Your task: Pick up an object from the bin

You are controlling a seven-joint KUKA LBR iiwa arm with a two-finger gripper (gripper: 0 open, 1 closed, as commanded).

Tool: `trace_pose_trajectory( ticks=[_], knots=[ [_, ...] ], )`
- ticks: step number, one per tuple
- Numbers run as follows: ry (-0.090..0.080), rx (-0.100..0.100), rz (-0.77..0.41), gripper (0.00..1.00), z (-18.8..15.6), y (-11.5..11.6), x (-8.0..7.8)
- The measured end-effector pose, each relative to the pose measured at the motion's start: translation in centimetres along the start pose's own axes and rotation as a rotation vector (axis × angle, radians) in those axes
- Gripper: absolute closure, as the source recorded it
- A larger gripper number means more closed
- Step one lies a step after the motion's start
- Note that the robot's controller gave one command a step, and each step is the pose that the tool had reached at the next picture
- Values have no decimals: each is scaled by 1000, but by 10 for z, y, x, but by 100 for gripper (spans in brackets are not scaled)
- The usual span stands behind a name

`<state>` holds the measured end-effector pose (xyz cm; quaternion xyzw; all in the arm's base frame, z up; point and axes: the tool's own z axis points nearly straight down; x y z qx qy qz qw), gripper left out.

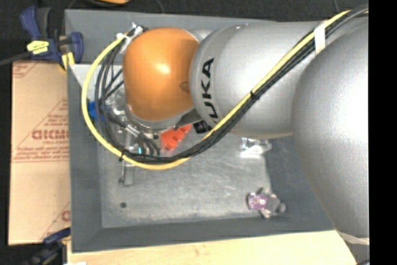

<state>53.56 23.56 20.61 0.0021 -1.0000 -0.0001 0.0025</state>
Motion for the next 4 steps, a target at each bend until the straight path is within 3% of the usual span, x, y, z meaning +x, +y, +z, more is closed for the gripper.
trace_pose_trajectory(
  ticks=[1, 2, 3, 4],
  knots=[
    [-13, -3, 49, 0, -9, 1, -71],
    [-3, 2, 97, 0, 61, -39, -96],
    [-5, 0, 541, 0, 105, -93, -94],
    [-7, 2, 571, 0, 130, -155, -95]
  ],
)
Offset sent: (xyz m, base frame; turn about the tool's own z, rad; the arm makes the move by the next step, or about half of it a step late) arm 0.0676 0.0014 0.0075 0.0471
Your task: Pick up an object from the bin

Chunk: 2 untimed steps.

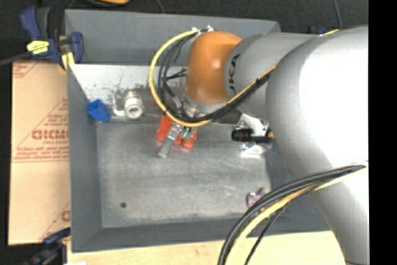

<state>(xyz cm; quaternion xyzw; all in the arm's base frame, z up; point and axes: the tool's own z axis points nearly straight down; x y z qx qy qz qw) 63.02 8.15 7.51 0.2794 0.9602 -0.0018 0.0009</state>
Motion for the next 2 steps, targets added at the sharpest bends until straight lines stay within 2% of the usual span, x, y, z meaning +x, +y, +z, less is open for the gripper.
trace_pose_trajectory(
  ticks=[1, 2],
  knots=[
    [0, -5, -2, 100, -2, 4, 2],
    [-5, -9, 31, 100, -151, -10, 31]
  ],
)
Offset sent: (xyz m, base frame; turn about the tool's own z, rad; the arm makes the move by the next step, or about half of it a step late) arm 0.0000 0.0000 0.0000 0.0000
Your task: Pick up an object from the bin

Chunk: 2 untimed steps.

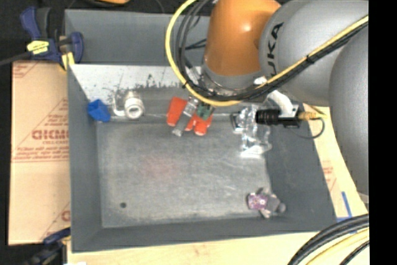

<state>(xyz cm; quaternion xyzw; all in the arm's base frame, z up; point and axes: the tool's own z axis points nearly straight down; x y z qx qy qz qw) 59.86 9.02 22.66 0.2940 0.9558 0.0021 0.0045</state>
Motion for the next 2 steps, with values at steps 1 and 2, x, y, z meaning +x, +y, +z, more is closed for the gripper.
trace_pose_trajectory(
  ticks=[1, 2],
  knots=[
    [10, 9, -291, 100, 122, 7, 1],
    [1, 0, -297, 100, 4, -4, 28]
  ],
)
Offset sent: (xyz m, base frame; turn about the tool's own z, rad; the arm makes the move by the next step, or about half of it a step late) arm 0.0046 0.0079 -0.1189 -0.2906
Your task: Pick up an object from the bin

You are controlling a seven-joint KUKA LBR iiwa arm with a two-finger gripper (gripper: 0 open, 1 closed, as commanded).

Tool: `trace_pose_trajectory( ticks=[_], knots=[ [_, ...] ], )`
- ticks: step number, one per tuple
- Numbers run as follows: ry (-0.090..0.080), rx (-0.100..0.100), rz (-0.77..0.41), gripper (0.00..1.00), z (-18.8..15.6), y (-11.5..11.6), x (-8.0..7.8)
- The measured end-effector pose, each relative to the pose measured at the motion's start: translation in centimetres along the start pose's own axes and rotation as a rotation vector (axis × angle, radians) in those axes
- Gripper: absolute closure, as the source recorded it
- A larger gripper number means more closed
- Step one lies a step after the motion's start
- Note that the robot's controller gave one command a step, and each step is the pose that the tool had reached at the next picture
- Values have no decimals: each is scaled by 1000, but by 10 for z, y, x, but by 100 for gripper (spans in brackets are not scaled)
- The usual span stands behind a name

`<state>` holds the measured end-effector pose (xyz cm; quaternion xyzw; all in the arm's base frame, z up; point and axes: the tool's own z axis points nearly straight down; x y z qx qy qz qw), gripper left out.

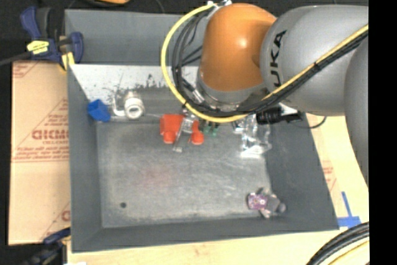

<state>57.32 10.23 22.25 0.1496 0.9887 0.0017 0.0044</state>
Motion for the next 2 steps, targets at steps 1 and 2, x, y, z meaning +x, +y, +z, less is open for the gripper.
trace_pose_trajectory(
  ticks=[1, 2],
  knots=[
    [-6, 1, 36, 100, -71, -22, -62],
    [8, 4, -384, 100, -34, -20, -30]
  ],
)
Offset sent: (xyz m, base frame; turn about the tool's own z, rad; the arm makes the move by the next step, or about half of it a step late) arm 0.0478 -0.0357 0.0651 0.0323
